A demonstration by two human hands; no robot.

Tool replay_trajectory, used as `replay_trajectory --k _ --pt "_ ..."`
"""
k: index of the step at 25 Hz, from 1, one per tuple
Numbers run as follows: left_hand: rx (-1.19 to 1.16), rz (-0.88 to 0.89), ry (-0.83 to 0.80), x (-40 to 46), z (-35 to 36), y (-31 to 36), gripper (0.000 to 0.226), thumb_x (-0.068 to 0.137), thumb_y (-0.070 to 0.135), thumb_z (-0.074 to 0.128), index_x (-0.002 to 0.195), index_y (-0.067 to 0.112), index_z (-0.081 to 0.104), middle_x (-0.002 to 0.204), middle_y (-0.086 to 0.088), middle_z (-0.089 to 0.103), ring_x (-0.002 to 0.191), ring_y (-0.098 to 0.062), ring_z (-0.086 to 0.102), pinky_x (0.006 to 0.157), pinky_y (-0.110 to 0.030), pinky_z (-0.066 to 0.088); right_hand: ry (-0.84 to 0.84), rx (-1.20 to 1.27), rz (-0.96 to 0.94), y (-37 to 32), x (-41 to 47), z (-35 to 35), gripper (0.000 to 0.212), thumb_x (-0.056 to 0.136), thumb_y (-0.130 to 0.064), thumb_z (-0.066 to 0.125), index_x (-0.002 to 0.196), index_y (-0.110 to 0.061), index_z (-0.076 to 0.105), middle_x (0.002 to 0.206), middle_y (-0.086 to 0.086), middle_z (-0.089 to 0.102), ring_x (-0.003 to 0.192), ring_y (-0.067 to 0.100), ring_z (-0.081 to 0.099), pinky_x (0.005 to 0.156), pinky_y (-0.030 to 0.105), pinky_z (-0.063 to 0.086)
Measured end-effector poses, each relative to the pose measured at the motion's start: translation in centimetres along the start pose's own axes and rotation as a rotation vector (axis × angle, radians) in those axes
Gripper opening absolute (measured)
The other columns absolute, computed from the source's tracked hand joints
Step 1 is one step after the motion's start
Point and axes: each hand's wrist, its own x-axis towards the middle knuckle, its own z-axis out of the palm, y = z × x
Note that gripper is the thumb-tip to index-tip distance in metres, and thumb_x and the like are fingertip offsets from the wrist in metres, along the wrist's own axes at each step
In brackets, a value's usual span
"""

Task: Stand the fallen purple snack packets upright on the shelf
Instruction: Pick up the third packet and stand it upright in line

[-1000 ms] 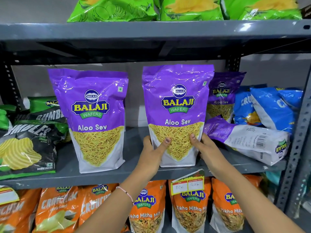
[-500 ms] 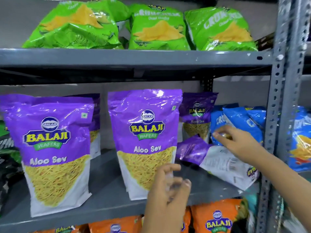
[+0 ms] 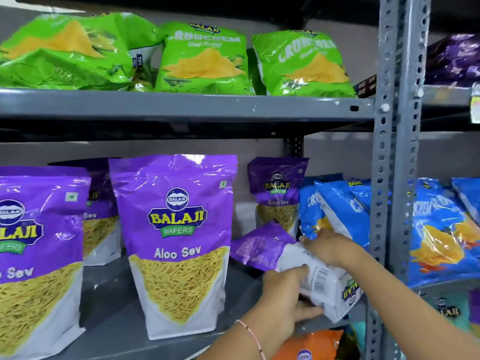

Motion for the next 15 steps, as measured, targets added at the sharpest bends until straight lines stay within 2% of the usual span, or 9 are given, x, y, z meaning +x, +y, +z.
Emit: replay_trajectory --k 2,5,7,8,9,10,12,14,15 --pt "0.045 0.124 0.084 0.9 -0.2 -0.7 0.032 0.082 0.016 0.07 0.111 0.015 0.057 0.105 -0.016 0.073 0.089 -0.034 0.074 0.06 -0.044 0.062 0.164 0.106 -0.019 0.4 -1.2 0.6 0.07 0.086 -0.063 0.039 0.133 -0.011 0.045 0.131 0.018 0.057 0.119 0.035 0.056 0.098 0.04 0.045" --pt "0.106 0.422 0.118 2.2 -0.8 -0.2 0.047 0.072 0.007 0.073 0.113 0.021 0.054 0.104 -0.005 0.075 0.091 -0.025 0.075 0.081 -0.054 0.06 0.395 0.431 -0.127 0.9 -2.5 1.7 0.055 0.09 -0.055 0.046 0.126 -0.013 0.045 0.12 0.014 0.061 0.108 0.034 0.061 0.089 0.038 0.047" --pt "0.229 0.608 0.102 3.6 -1.2 1.0 0.056 0.07 -0.002 0.07 0.119 0.022 0.054 0.109 0.0 0.073 0.101 -0.018 0.072 0.094 -0.048 0.056 0.486 0.688 -0.274 0.7 -2.4 2.0 0.047 0.094 -0.043 0.052 0.127 -0.011 0.044 0.109 0.008 0.064 0.088 0.017 0.063 0.073 0.023 0.047" --pt "0.298 0.676 0.1 4.4 -1.6 1.6 0.06 0.071 -0.007 0.066 0.122 0.021 0.053 0.112 0.002 0.071 0.105 -0.015 0.07 0.096 -0.042 0.055 0.503 0.768 -0.342 0.5 -2.2 2.2 0.044 0.095 -0.035 0.055 0.129 -0.01 0.042 0.107 0.003 0.062 0.087 0.01 0.061 0.068 0.012 0.044" --pt "0.351 0.719 0.095 5.2 -2.0 2.1 0.062 0.072 -0.012 0.063 0.124 0.02 0.052 0.115 0.004 0.069 0.108 -0.014 0.067 0.096 -0.036 0.055 0.508 0.829 -0.392 0.5 -1.5 2.8 0.044 0.095 -0.029 0.056 0.132 -0.011 0.04 0.109 -0.002 0.059 0.091 0.005 0.06 0.069 0.006 0.042" --pt "0.383 0.737 0.093 6.2 -2.5 2.4 0.064 0.074 -0.017 0.059 0.125 0.021 0.052 0.117 0.003 0.067 0.11 -0.015 0.066 0.094 -0.031 0.055 0.495 0.891 -0.427 0.4 -1.1 3.4 0.049 0.094 -0.026 0.058 0.136 -0.011 0.037 0.113 -0.005 0.058 0.097 0.001 0.058 0.076 0.007 0.042" --pt "0.349 0.711 0.094 8.0 -3.6 2.7 0.062 0.078 -0.022 0.053 0.124 0.02 0.052 0.12 -0.005 0.067 0.111 -0.022 0.065 0.091 -0.029 0.054 0.419 1.041 -0.401 1.0 0.6 5.4 0.055 0.094 -0.023 0.06 0.141 -0.014 0.034 0.115 0.001 0.06 0.097 0.004 0.059 0.085 0.021 0.048" --pt "0.149 0.639 0.121 9.5 -4.1 2.8 0.046 0.084 -0.018 0.049 0.117 0.013 0.058 0.109 -0.009 0.07 0.099 -0.022 0.067 0.081 -0.026 0.054 0.388 1.236 -0.267 1.7 2.5 6.9 0.034 0.097 -0.028 0.055 0.129 -0.016 0.052 0.106 0.014 0.066 0.088 0.011 0.061 0.083 0.03 0.051" --pt "0.019 0.601 0.16 9.8 -4.0 2.9 0.034 0.089 -0.013 0.049 0.109 0.011 0.062 0.099 -0.007 0.071 0.089 -0.02 0.066 0.074 -0.023 0.053 0.362 1.342 -0.197 2.1 3.4 7.2 0.025 0.098 -0.032 0.052 0.117 -0.019 0.062 0.109 0.019 0.069 0.091 0.016 0.064 0.089 0.037 0.052"
